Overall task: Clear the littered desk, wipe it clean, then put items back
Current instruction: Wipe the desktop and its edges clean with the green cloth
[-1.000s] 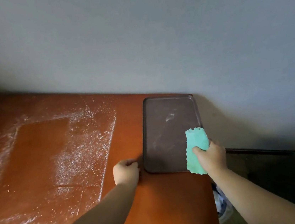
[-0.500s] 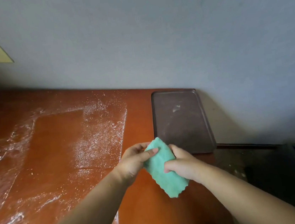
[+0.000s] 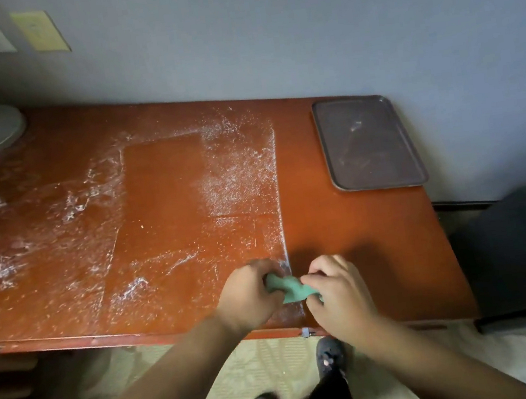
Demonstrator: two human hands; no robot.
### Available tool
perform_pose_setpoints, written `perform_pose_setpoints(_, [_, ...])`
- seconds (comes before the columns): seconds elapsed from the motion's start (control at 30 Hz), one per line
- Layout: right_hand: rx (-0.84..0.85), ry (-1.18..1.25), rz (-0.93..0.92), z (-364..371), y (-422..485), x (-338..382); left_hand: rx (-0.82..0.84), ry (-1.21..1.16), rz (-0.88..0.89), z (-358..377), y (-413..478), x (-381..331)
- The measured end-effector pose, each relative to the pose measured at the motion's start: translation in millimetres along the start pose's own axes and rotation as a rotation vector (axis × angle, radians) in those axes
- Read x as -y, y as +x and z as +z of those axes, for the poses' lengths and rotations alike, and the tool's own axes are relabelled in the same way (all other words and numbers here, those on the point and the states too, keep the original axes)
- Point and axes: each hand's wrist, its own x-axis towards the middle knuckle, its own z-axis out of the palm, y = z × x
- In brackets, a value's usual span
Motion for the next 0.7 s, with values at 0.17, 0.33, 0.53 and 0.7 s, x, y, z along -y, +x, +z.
perform_pose_setpoints(0.17, [0.164, -0.06, -0.019, 30.9, -49.1, 24.2, 0.172, 0.285, -0.117, 27.4, -40.3, 34.7])
perform_pose_setpoints(0.33, [0.204, -0.065, 0.043, 38.1, -53.7, 24.3, 0.148, 0.589, 0.133, 35.6, -49.7, 32.9])
perform_pose_setpoints(0.53, [0.299, -0.176, 0.027, 34.4, -54.1, 25.4, 0.26, 0.631, 0.206, 45.6, -46.3, 49.4])
perform_pose_setpoints(0.7, [0.32, -0.107, 0.055, 40.4, -38.8, 14.8, 0.245, 0.609, 0.187, 44.5, -36.1, 52.9])
